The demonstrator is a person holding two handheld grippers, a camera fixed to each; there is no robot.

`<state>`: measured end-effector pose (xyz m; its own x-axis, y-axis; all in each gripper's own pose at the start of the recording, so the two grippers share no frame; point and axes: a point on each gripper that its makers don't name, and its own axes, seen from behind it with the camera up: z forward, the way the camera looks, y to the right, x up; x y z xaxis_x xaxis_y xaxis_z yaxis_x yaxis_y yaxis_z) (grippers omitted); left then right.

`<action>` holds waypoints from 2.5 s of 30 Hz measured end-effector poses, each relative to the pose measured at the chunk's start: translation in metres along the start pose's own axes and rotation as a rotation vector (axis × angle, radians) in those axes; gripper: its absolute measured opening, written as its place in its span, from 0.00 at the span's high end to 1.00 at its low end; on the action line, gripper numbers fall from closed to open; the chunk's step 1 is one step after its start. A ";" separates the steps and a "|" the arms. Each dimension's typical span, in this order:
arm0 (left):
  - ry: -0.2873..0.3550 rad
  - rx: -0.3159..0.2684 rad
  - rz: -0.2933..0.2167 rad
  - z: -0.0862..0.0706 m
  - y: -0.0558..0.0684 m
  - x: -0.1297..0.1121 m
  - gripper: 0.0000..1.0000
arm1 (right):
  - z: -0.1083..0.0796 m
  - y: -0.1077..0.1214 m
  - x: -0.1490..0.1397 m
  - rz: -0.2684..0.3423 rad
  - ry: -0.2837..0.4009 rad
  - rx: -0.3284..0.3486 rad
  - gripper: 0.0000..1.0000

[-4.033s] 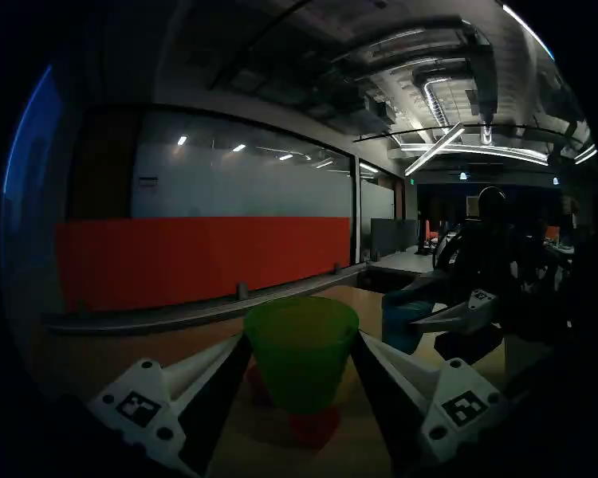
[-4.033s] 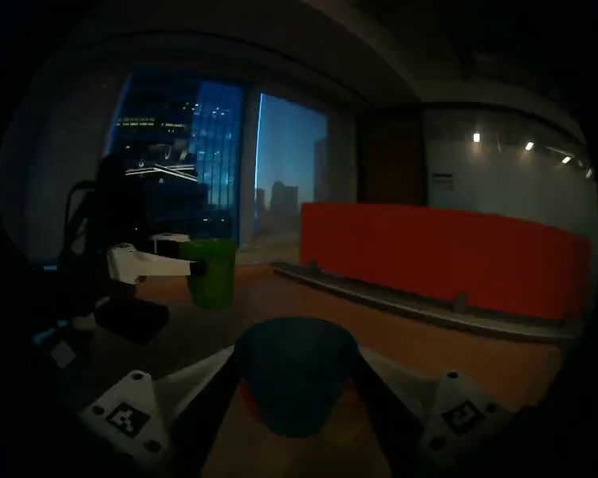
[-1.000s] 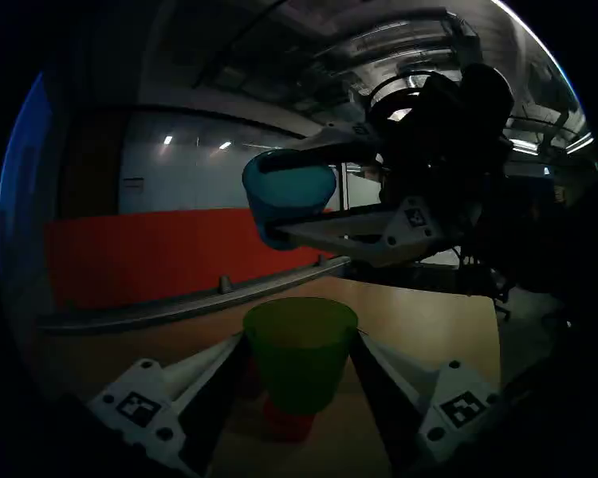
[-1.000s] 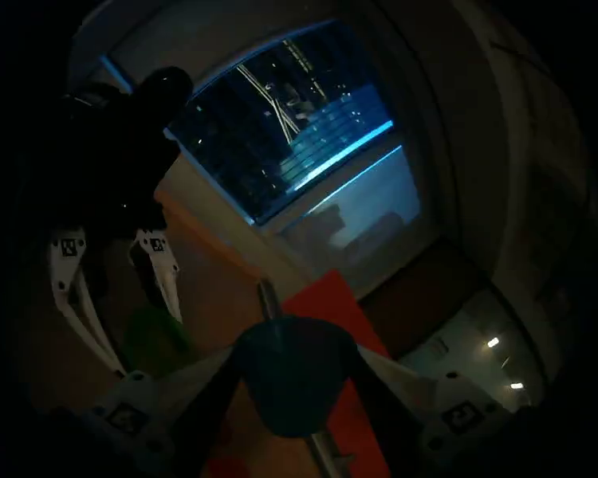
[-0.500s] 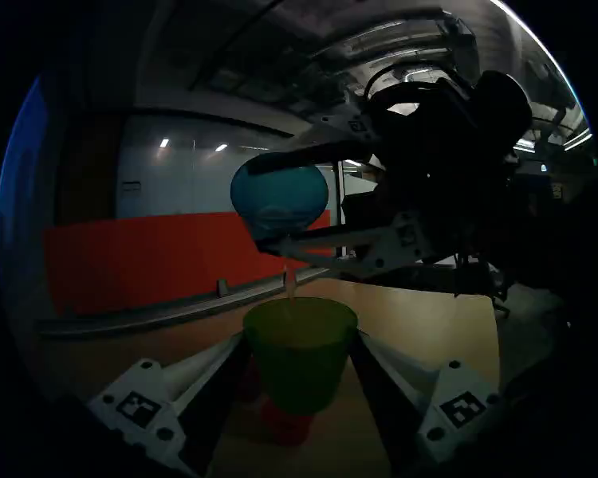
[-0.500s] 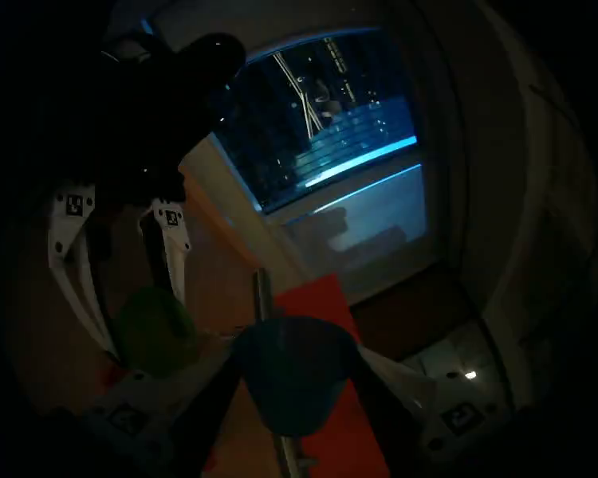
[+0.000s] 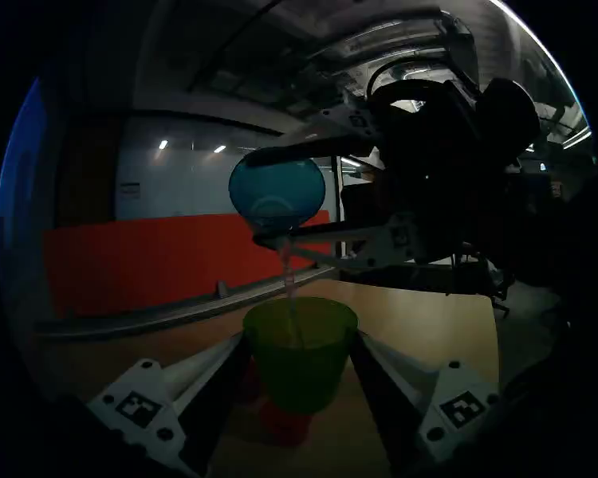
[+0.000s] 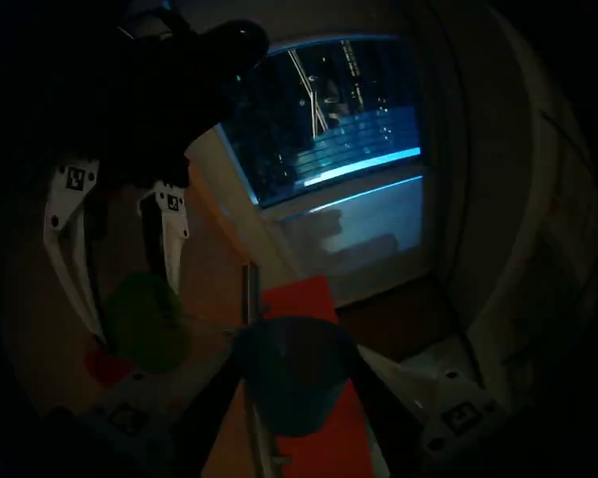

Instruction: Pour water

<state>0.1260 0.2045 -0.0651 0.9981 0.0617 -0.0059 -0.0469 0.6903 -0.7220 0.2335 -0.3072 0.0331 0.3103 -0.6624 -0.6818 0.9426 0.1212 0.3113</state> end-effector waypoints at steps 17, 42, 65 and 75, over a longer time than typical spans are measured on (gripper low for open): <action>0.002 -0.004 -0.001 -0.002 0.001 0.003 0.15 | 0.001 0.013 0.006 -0.079 0.003 -0.024 0.00; -0.007 -0.014 0.002 0.003 0.002 -0.001 0.16 | 0.002 0.021 0.008 -0.198 0.005 -0.043 0.00; -0.002 -0.014 0.000 0.003 0.002 0.002 0.16 | 0.012 0.028 0.018 -0.352 0.001 -0.064 0.00; 0.003 -0.011 -0.009 0.002 -0.001 0.003 0.16 | 0.012 0.028 0.032 -0.440 0.014 -0.067 0.00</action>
<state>0.1290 0.2050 -0.0629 0.9986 0.0534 -0.0017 -0.0378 0.6830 -0.7294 0.2682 -0.3340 0.0282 -0.1212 -0.6515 -0.7489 0.9910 -0.1223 -0.0540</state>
